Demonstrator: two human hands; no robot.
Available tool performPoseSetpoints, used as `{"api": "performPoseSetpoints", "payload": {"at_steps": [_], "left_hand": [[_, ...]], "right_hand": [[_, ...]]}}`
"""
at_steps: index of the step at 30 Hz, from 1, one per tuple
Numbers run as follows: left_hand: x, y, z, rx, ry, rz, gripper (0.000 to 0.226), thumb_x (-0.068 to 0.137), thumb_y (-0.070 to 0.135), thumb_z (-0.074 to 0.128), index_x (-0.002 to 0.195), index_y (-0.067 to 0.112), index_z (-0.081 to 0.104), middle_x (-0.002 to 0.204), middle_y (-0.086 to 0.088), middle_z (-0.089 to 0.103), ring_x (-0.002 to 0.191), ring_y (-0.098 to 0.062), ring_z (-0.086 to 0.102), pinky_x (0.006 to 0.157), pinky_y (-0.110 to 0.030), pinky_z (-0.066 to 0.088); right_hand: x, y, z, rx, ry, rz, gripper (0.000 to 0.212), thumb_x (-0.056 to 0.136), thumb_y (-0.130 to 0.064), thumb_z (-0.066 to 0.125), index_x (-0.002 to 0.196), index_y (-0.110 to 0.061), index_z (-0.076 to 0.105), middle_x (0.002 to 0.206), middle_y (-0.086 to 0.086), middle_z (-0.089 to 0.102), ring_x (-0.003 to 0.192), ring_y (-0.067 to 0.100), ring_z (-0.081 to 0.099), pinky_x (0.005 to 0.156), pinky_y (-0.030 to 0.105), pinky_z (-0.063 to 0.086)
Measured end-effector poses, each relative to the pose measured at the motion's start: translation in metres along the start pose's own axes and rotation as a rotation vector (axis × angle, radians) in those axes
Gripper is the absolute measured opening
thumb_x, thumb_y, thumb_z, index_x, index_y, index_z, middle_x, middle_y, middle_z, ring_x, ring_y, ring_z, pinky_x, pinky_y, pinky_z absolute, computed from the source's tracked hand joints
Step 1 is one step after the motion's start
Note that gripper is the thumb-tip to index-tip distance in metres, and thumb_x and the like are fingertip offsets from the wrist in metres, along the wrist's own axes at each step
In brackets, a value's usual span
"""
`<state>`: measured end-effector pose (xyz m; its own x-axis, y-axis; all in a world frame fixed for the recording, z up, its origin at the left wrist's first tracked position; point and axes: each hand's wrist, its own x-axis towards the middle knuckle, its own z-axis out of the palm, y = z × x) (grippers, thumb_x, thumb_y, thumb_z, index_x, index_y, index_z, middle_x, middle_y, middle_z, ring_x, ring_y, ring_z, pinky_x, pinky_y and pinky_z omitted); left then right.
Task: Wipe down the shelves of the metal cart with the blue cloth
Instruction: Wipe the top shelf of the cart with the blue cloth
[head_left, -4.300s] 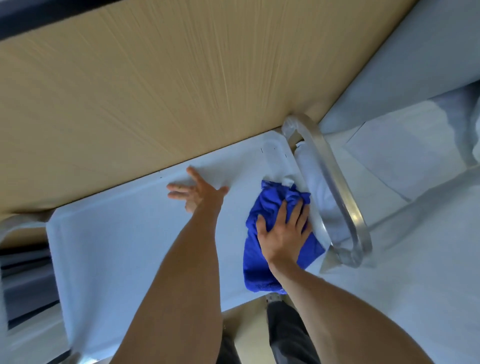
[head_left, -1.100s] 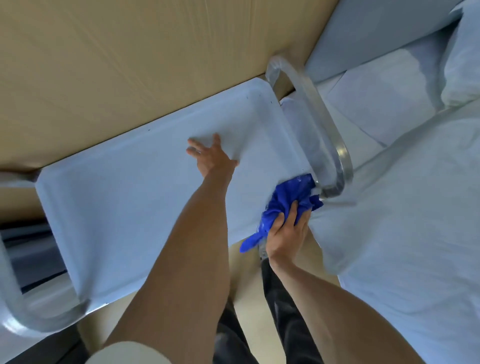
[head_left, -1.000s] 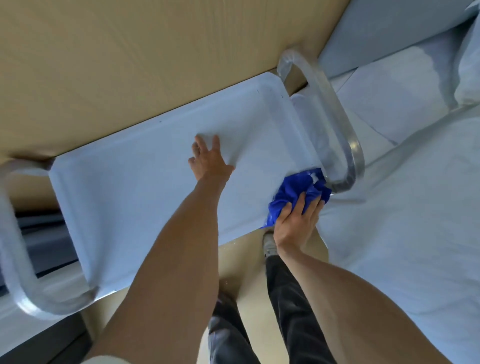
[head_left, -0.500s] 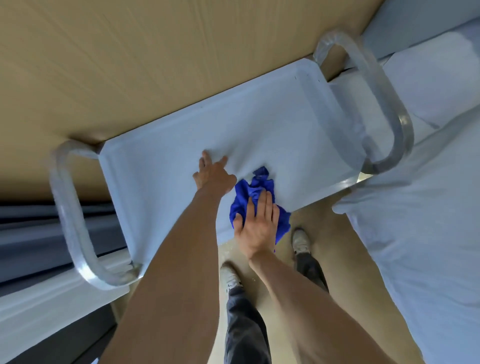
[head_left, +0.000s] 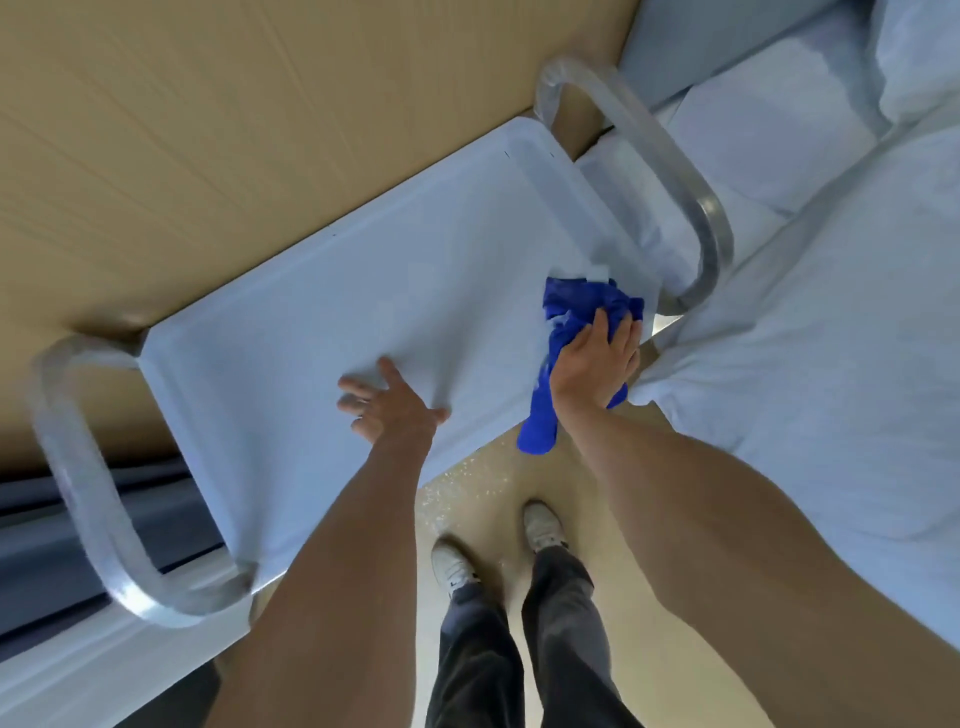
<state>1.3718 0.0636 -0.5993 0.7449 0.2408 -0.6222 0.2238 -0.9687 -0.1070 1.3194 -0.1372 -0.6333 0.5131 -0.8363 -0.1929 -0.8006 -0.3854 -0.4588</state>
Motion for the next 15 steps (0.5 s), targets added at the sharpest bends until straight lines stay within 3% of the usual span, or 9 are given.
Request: {"api": "performPoseSetpoints", "payload": {"at_steps": [6,8,10,15], "left_hand": [[-0.003,0.027,0.0,-0.05,0.036,-0.003,0.112,0.071,0.057,0.078,0.152,0.032,0.005,0.153,-0.027,-0.006,0.135,-0.044,0.019,0.103,-0.041,0.036],[-0.004,0.031,-0.003,-0.084,0.032,-0.013,0.111,0.069,0.053,0.081,0.151,0.032,0.009,0.152,-0.025,-0.003,0.132,-0.043,0.022,0.101,-0.04,0.037],[-0.005,0.028,-0.005,-0.095,0.017,-0.01,0.107,0.068,0.052,0.082,0.149,0.033,0.013,0.151,-0.023,0.0,0.13,-0.04,0.025,0.1,-0.04,0.038],[-0.012,-0.008,-0.027,-0.009,-0.054,0.113,0.064,0.084,0.022,0.06,0.142,0.032,0.036,0.154,-0.013,0.015,0.128,-0.031,0.043,0.106,-0.043,0.032]], "right_hand": [[0.066,0.016,-0.027,0.121,0.091,0.2,0.049,0.105,-0.03,0.032,0.15,-0.013,0.039,0.162,0.012,0.024,0.151,0.028,0.014,0.121,0.041,0.014],[0.057,0.021,-0.024,0.086,0.062,0.07,0.061,0.099,-0.043,0.033,0.149,-0.009,0.041,0.16,0.019,0.026,0.15,0.033,0.016,0.121,0.047,0.015],[0.03,0.029,-0.018,0.018,0.001,-0.178,0.071,0.091,-0.05,0.037,0.145,-0.005,0.045,0.154,0.027,0.032,0.147,0.04,0.023,0.118,0.054,0.019],[-0.081,0.022,0.0,-0.209,-0.334,-0.625,0.085,0.076,-0.053,0.047,0.148,-0.007,0.039,0.153,0.031,0.028,0.143,0.045,0.024,0.116,0.058,0.022]]}}
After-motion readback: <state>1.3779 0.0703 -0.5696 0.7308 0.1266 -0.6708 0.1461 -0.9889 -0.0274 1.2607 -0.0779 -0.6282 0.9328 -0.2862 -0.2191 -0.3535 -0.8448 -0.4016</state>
